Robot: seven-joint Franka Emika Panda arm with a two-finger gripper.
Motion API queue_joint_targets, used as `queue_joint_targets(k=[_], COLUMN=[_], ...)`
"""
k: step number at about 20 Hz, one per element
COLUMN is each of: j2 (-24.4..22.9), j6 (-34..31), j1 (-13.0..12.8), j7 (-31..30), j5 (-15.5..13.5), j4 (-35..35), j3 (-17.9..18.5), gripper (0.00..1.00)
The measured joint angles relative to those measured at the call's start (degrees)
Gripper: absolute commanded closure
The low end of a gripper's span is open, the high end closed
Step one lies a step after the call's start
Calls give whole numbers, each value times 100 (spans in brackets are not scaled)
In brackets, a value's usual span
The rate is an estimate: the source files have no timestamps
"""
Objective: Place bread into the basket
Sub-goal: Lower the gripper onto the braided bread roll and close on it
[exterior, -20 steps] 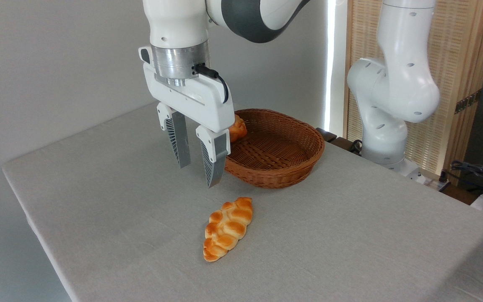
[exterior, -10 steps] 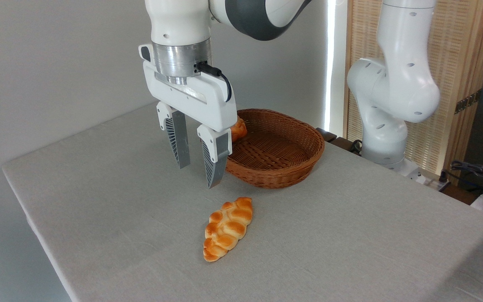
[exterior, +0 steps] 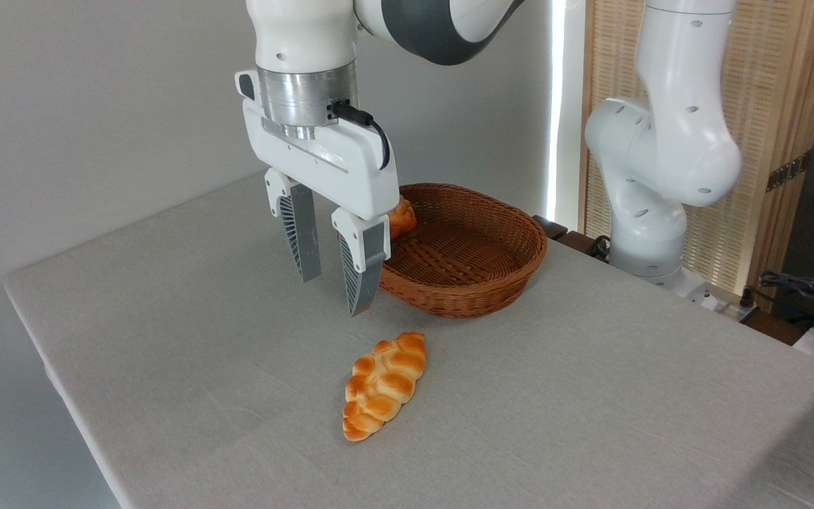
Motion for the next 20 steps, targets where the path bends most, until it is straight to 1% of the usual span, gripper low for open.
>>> queue_joint_targets(k=[6, 13, 20], j2=[106, 552, 808], j6=[0, 0, 192], j1=[2, 13, 9], j7=[170, 180, 184], j5=[0, 0, 0], j4=[-59, -330, -492], j3=[71, 209, 211], gripper=[0, 0, 0])
